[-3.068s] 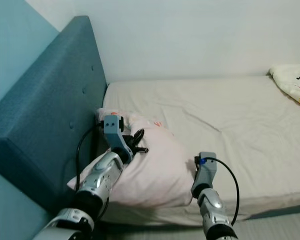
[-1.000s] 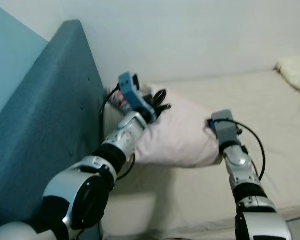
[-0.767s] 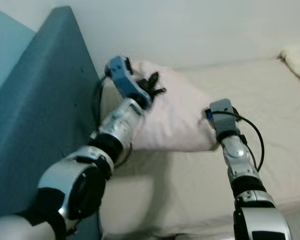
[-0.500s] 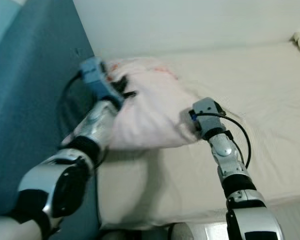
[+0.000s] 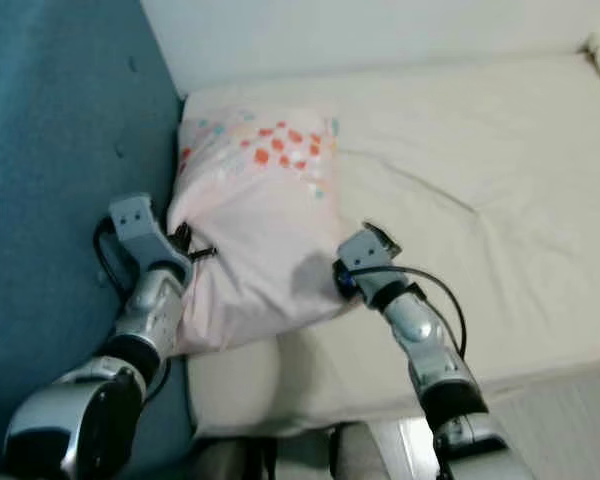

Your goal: Clean up the room

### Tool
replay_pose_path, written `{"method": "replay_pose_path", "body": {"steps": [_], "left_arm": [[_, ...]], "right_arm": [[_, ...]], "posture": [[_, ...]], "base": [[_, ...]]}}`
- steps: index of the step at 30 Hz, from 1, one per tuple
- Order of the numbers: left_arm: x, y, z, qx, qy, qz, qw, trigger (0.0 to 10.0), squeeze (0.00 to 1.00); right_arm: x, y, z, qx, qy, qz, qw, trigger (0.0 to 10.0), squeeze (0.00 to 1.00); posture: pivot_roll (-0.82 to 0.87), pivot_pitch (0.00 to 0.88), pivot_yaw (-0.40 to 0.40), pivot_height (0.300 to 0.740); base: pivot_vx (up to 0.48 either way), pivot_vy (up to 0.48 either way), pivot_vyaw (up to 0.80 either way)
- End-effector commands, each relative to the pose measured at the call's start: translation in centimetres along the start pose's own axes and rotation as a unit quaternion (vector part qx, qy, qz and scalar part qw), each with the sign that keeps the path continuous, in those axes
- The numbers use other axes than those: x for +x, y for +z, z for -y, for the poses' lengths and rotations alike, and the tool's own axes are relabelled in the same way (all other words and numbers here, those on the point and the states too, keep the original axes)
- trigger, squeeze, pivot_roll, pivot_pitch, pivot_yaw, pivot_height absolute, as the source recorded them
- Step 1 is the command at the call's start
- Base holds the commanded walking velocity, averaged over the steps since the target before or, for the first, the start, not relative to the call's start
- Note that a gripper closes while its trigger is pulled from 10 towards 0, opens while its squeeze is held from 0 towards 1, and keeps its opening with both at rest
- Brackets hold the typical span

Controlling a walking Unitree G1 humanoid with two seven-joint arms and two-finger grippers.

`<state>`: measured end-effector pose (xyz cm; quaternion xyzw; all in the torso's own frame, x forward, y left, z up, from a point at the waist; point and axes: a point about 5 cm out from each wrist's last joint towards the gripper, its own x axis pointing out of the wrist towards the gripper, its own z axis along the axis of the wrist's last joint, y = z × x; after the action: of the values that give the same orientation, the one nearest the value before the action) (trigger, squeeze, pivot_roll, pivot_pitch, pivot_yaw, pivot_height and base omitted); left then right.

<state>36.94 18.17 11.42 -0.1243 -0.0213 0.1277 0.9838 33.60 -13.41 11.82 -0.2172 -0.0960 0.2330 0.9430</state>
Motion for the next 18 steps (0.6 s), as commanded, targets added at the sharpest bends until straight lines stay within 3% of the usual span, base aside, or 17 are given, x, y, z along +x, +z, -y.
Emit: {"method": "replay_pose_path", "body": {"steps": [1,4,5,6,14,16,18], "left_arm": [[-0.9,-1.3,-3.3,0.015,0.059,-0.015,0.998,10.0,0.0],[-3.0,-3.5,-7.2,0.059,0.094,-0.043,0.993,10.0,0.0],[-3.0,-3.5,-7.2,0.059,0.094,-0.043,0.993,10.0,0.0],[-4.1,-4.5,-8.5,0.079,0.097,-0.053,0.991,10.0,0.0],[-6.3,-6.8,-8.7,0.1,0.074,-0.081,0.989,10.0,0.0],[-7.2,-7.8,-8.4,0.1,0.063,-0.097,0.988,10.0,0.0],[-9.0,-9.9,-7.4,0.094,0.04,-0.135,0.986,10.0,0.0]], "right_arm": [[-0.1,0.1,-1.3,0.006,0.025,0.005,1.0,10.0,0.0],[-1.3,-0.4,-4.9,0.044,0.075,0.002,0.996,10.0,0.0],[-1.3,-0.4,-4.9,0.044,0.075,0.002,0.996,10.0,0.0],[-1.9,-0.5,-5.9,0.06,0.087,-0.003,0.994,10.0,0.0],[-2.7,-0.7,-6.7,0.076,0.099,-0.015,0.992,10.0,0.0],[-2.9,-0.8,-7.1,0.075,0.107,-0.024,0.991,10.0,0.0],[-3.5,-1.2,-7.6,0.078,0.117,-0.044,0.989,10.0,0.0]], "posture": [[-0.13,0.464,0.038,0.74],[-0.12,0.466,0.04,0.74],[-0.12,0.466,0.04,0.74],[-0.11,0.47,0.042,0.74],[-0.11,0.472,0.041,0.74],[-0.11,0.471,0.04,0.74],[-0.11,0.469,0.04,0.74]], "base": [[0.0,0.0,0.0],[0.0,0.0,0.0],[0.0,0.0,0.0],[0.0,0.0,0.0],[0.0,0.0,0.0],[0.0,0.0,0.0],[0.0,0.0,0.0]]}}
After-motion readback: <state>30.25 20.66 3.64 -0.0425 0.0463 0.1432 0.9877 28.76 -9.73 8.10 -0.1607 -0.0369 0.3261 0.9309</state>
